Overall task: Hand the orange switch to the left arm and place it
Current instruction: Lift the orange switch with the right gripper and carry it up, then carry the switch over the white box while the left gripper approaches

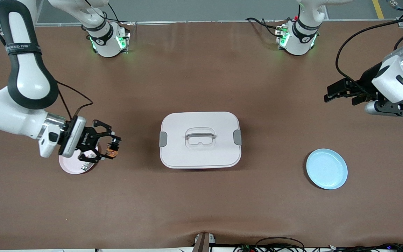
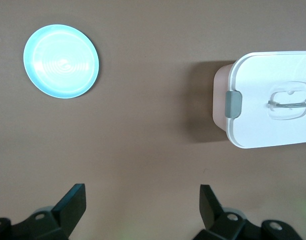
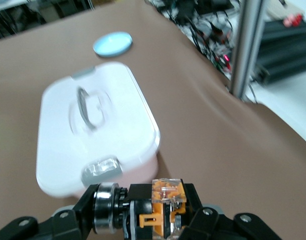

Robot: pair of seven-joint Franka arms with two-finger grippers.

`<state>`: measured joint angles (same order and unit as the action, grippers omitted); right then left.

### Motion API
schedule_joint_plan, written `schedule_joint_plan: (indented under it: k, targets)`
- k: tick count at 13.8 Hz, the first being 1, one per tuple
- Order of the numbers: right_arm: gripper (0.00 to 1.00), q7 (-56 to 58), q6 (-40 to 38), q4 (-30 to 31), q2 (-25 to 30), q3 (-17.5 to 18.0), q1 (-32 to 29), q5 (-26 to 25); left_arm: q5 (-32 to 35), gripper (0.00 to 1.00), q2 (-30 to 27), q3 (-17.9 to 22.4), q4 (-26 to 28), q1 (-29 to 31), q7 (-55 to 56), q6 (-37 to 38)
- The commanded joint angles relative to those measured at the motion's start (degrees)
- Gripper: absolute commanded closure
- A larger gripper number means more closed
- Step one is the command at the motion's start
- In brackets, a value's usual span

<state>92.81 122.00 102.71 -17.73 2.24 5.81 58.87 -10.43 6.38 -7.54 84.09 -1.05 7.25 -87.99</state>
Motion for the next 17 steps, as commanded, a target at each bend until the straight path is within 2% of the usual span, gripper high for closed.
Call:
schedule_joint_plan:
  k: [1,3,6,7,10,11,17]
  targets:
    - [1.0,2.38,1.48,1.0,1.12,-0.48,4.98,7.9,-0.82,0.0,1.61,-0.81,-1.3,-2.01,6.16,0.01]
    - [1.0,1.86,4.72,1.0,1.12,-0.48,9.46,11.08,-0.82,0.0,3.46,-0.81,-4.1,-6.49,13.64,-0.25]
    - [1.0,-1.03,8.51,0.91,1.73,-1.18,14.82,10.48,-0.73,0.0,4.34,-0.81,-5.08,-11.59,17.36,-2.62]
    - [1.0,-4.18,8.69,0.74,2.0,-1.53,16.06,8.3,-0.73,0.0,4.35,-0.9,-5.16,-12.91,16.23,-2.8]
    - [1.0,-17.97,8.17,-2.07,3.92,-1.01,16.6,-6.71,-0.91,0.0,5.39,-1.16,-5.17,-15.12,12.28,-6.03]
    - [1.0,-20.79,7.73,-2.6,4.37,-1.01,16.86,-9.45,-1.78,0.0,5.66,-1.86,-5.08,-15.38,12.09,-7.71]
    - [1.0,-28.73,7.02,-5.94,5.25,-1.01,20.9,-15.54,-13.37,0.0,9.87,-2.22,-5.08,-15.91,12.18,-18.95]
